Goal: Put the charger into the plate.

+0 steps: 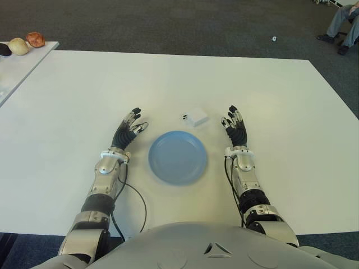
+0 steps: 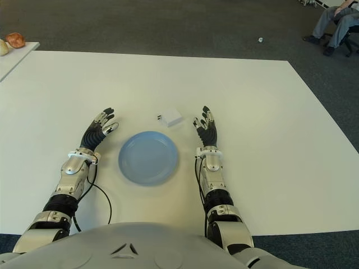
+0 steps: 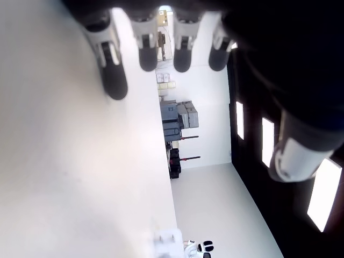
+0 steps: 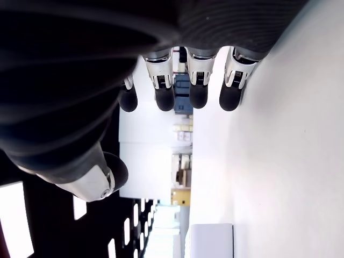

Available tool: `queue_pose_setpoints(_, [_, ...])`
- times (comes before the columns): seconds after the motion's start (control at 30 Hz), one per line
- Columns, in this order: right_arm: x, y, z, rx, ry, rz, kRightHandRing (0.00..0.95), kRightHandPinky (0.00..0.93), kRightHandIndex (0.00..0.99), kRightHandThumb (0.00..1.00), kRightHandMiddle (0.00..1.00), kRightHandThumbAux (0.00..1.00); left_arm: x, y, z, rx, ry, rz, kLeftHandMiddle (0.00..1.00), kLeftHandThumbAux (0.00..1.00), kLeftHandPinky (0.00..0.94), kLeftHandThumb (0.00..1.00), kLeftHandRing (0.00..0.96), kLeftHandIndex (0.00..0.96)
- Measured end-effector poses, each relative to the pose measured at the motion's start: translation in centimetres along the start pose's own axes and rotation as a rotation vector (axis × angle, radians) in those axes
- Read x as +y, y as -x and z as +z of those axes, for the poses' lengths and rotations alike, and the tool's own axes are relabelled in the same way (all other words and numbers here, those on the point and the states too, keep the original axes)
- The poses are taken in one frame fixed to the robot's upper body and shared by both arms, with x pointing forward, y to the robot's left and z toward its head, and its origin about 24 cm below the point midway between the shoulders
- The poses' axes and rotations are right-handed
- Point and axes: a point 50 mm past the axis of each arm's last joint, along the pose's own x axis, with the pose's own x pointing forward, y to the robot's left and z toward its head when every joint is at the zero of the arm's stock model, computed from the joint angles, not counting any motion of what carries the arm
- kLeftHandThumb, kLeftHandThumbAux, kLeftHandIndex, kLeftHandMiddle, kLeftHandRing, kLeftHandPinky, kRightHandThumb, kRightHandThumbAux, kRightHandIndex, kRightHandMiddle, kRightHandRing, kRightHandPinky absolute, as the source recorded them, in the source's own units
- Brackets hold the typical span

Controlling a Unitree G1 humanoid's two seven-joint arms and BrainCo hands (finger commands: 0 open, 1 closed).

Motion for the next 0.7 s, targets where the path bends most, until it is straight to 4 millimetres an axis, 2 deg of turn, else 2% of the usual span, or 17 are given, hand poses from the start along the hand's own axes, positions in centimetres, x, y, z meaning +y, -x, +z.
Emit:
queue_pose_setpoints(0.33, [0.03,-0.11,-0.01,0.011,0.023,-0.047,0.071,0.133,0.017,0.142,0.061,0.624,0.02,-0.08,0.01,0.0,0.004,0.002,0.0,0.59,0.0,0.0,0.0,0.0])
queue_pose_setpoints(0.7, [0.39,-0.11,0.11,0.025,0.068,-0.125,0.097,0.134,0.044,0.202,0.093,0.586,-0.05,-0.19,0.05,-0.001,0.008,0.002,0.0,0.592,0.0,0.0,0.0,0.0])
